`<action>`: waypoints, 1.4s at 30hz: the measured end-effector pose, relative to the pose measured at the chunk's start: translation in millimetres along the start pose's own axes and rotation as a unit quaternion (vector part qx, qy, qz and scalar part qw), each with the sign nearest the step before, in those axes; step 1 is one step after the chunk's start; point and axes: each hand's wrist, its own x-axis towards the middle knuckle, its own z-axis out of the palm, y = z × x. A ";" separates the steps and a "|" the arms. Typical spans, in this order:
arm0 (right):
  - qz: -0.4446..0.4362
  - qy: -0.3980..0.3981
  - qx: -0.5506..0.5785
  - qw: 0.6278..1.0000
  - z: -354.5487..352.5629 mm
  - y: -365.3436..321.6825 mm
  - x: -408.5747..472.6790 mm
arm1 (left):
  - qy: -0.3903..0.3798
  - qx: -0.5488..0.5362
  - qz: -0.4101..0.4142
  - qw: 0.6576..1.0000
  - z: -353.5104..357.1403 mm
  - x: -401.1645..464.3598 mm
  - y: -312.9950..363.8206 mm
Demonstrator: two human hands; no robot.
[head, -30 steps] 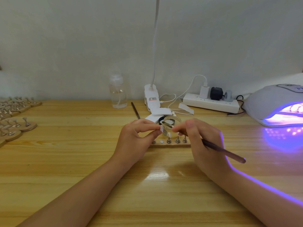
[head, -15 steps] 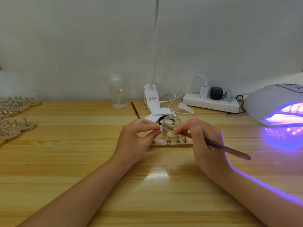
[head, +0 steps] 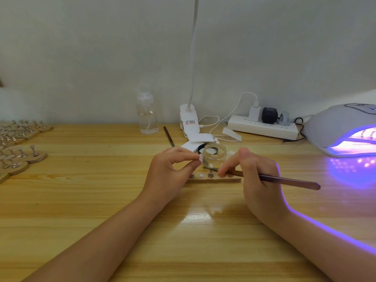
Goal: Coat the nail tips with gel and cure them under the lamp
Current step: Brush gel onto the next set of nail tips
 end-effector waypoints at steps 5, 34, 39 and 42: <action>0.006 -0.013 -0.026 1.000 -0.1 0.4 0.8 | 0.007 -0.001 0.008 1.000 -0.8 0.6 0.2; -0.111 -0.001 -0.139 0.984 1.7 5.2 1.9 | 0.044 0.009 -0.002 0.999 -1.2 0.3 -3.2; -0.099 -0.011 -0.114 0.988 2.8 6.8 1.1 | 0.040 0.011 -0.007 0.999 -1.2 0.3 -3.7; -0.113 0.001 -0.132 0.985 3.1 5.7 2.0 | 0.044 0.011 -0.010 0.999 -1.3 0.3 -3.9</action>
